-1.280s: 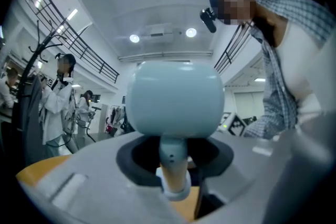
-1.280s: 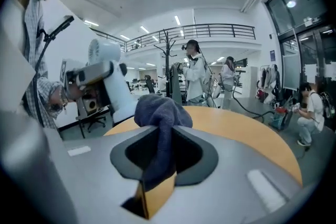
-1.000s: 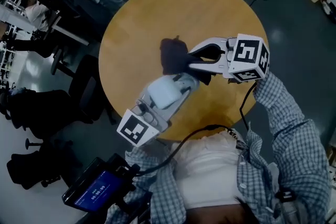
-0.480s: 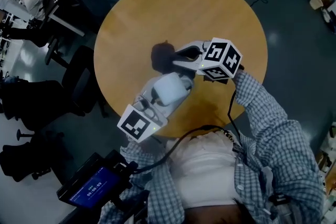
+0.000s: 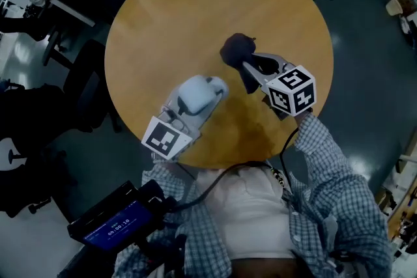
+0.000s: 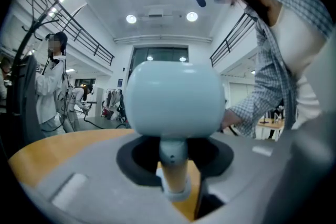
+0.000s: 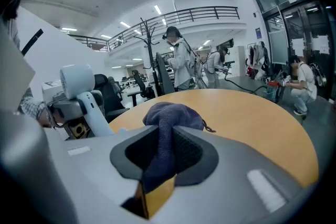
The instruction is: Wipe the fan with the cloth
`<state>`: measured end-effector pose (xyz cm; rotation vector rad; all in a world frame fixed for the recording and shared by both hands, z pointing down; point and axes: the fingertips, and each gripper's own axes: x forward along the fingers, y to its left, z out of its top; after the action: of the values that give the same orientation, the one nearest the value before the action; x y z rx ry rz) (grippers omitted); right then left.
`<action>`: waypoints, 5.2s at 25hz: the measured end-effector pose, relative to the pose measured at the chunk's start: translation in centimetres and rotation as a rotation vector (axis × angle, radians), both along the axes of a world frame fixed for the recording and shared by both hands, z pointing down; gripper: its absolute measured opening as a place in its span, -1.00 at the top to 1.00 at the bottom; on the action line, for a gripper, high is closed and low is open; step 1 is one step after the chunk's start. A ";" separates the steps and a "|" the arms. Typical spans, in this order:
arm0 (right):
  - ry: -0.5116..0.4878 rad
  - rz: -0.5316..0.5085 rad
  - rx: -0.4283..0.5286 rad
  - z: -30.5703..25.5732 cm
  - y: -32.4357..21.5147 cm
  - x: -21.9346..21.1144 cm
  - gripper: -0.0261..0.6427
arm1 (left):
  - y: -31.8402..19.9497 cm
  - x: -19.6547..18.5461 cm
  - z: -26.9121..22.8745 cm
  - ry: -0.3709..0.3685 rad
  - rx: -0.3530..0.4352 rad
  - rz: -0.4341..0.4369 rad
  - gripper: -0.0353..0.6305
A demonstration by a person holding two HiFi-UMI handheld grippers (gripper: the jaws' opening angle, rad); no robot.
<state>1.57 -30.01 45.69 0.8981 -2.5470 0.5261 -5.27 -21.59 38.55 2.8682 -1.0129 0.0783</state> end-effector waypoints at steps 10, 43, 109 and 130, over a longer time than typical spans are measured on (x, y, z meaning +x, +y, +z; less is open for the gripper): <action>0.004 0.126 -0.101 6.6 0.8 0.4 0.68 | -3.2 -0.3 7.0 -0.060 -0.048 -0.028 0.48; 0.111 0.191 -0.098 13.5 1.1 1.3 0.44 | -3.5 0.3 15.0 -0.103 -0.135 -0.037 0.33; 0.006 0.191 0.097 -0.9 6.2 2.3 0.91 | 0.8 -2.9 2.8 -0.050 -0.102 -0.282 0.89; 0.001 0.155 0.103 -0.9 6.0 1.7 0.91 | 0.6 -3.4 3.2 -0.056 -0.114 -0.300 0.89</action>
<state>3.26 -24.02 44.84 1.1387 -2.5363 0.4425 -8.66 -20.99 41.72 2.5944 -1.3881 0.1871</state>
